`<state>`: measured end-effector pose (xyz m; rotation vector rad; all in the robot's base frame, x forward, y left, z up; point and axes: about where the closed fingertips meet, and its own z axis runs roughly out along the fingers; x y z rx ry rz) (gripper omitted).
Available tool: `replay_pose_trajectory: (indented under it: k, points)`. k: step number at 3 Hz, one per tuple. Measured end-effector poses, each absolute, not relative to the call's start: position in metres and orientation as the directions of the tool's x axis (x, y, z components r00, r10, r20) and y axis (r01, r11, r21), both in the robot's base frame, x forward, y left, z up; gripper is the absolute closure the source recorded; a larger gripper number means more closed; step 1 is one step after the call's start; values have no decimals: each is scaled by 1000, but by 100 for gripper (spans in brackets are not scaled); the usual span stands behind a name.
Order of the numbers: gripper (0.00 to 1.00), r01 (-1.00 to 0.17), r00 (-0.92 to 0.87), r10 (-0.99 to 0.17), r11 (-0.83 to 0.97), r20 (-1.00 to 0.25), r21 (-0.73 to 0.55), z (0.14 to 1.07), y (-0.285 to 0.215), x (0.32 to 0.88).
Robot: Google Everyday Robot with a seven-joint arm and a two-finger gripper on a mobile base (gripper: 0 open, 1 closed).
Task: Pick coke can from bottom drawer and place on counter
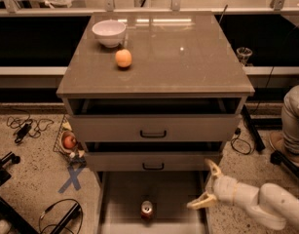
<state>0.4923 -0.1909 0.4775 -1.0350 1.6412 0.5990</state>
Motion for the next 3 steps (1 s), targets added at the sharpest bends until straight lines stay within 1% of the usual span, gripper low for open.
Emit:
replay_pose_trajectory:
  k: [1,2,3]
  points:
    - [0,-895,-67,-293,439,-954,-72,402,-157,504]
    - [0,-923,-93,-228,384,-969,-2,319,-133,500]
    - [0,-923,-93,-228,384,-969,-2,319,-133,500]
